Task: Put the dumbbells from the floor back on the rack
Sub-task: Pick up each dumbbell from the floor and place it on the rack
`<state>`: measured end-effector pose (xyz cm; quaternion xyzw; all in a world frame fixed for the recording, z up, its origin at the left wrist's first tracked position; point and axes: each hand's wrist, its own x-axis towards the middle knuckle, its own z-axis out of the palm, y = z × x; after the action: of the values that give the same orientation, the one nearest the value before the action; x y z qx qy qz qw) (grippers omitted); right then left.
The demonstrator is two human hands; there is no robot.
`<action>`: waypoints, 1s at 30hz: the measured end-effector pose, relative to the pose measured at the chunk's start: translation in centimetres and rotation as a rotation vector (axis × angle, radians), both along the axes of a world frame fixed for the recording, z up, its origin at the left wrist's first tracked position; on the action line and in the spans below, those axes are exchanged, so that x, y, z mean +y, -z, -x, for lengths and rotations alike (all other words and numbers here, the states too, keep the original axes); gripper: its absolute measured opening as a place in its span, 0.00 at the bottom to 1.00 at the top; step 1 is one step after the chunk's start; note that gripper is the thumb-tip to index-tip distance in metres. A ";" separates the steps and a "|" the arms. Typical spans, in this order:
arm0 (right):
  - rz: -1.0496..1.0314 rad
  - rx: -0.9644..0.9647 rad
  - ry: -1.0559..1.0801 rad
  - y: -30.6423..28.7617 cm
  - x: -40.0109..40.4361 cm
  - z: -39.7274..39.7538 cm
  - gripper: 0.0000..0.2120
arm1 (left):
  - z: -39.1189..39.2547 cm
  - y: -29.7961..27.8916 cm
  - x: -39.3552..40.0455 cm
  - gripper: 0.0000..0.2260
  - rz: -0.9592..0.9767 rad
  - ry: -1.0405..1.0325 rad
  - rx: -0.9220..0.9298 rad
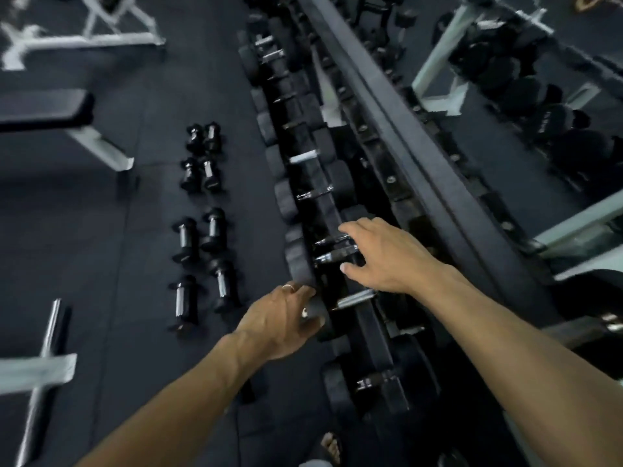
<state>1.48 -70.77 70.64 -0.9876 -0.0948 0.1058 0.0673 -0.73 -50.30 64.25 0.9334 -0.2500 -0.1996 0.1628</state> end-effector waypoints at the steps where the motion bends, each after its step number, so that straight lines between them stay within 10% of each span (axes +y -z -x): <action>1: 0.005 0.019 -0.025 0.9 1.8 -0.3 0.31 | 0.3 0.8 1.7 0.25 -0.005 -0.026 0.019; 14: 0.123 0.356 -0.317 19.5 20.7 -2.4 0.30 | 5.3 17.2 19.8 0.25 -0.124 -0.297 0.298; 30: 0.117 0.554 -0.487 56.2 27.8 -10.9 0.30 | 2.1 51.4 21.5 0.28 -0.144 -0.630 0.598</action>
<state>12.37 -42.98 14.44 -0.8723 -0.2988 0.3870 0.0065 -2.83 -28.79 12.82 0.8741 0.1197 -0.4185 0.2156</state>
